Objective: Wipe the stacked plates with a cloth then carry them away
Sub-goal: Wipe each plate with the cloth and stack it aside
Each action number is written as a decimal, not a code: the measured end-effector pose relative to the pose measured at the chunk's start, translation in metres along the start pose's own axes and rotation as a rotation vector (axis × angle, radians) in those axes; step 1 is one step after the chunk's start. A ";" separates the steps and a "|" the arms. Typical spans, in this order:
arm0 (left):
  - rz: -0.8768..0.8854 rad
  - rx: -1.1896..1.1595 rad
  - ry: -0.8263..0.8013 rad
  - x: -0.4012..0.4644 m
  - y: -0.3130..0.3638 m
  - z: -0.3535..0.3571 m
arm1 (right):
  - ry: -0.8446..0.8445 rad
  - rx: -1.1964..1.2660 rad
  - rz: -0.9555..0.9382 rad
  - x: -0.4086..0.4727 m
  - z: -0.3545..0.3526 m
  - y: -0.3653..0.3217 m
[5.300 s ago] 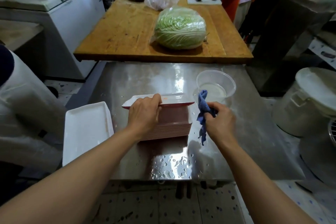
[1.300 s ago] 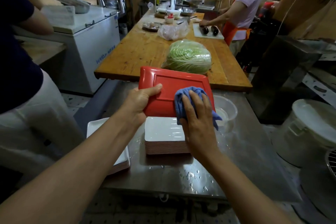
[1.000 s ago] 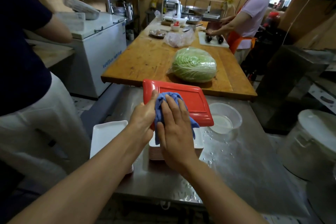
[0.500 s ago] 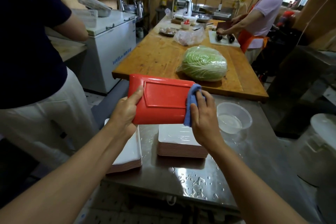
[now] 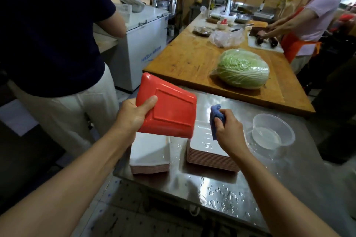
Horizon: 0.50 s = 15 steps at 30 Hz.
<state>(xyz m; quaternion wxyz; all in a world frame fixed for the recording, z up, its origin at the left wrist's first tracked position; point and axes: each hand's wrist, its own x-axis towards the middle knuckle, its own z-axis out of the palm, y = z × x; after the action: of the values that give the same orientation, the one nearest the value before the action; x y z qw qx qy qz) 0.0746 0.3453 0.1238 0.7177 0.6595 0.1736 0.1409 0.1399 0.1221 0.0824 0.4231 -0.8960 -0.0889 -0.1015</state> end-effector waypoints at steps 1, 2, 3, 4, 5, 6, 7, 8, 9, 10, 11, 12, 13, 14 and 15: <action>0.098 0.164 0.004 0.002 -0.003 -0.005 | -0.017 0.005 -0.004 0.000 0.003 -0.003; 0.215 0.338 -0.010 0.004 -0.007 -0.010 | -0.033 0.013 -0.008 -0.001 0.006 -0.007; 0.334 0.511 -0.034 0.004 -0.012 -0.014 | -0.047 0.023 -0.015 -0.001 0.009 -0.009; 0.446 0.684 -0.052 0.004 -0.018 -0.017 | -0.057 0.031 -0.023 -0.002 0.012 -0.011; 0.553 0.848 -0.056 0.002 -0.024 -0.019 | -0.066 0.036 -0.027 -0.003 0.016 -0.012; 0.654 0.988 -0.066 0.000 -0.031 -0.021 | -0.074 0.041 -0.025 -0.004 0.019 -0.013; 0.742 1.101 -0.096 -0.002 -0.038 -0.023 | -0.085 0.047 -0.021 -0.005 0.022 -0.013; 0.815 1.196 -0.139 -0.003 -0.045 -0.025 | -0.096 0.056 -0.016 -0.006 0.024 -0.013; 0.869 1.263 -0.176 -0.004 -0.052 -0.028 | -0.105 0.065 -0.010 -0.007 0.026 -0.013; 0.900 1.307 -0.195 -0.004 -0.059 -0.030 | -0.112 0.074 -0.002 -0.008 0.028 -0.012; 0.916 1.347 -0.216 -0.005 -0.066 -0.031 | -0.116 0.080 0.008 -0.008 0.030 -0.010; 0.931 1.390 -0.238 -0.005 -0.073 -0.032 | -0.117 0.086 0.020 -0.009 0.031 -0.009; 0.954 1.432 -0.254 -0.005 -0.081 -0.031 | -0.116 0.092 0.032 -0.009 0.032 -0.008; 0.982 1.470 -0.264 -0.006 -0.089 -0.032 | -0.114 0.100 0.041 -0.010 0.032 -0.007; 1.003 1.498 -0.271 -0.007 -0.098 -0.032 | -0.112 0.105 0.049 -0.010 0.033 -0.005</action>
<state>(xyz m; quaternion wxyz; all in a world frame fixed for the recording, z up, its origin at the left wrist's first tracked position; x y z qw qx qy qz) 0.0517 0.3622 0.0247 -0.0295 0.9622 -0.1731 0.2082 0.1329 0.1505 0.0629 0.4662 -0.8787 -0.0958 -0.0362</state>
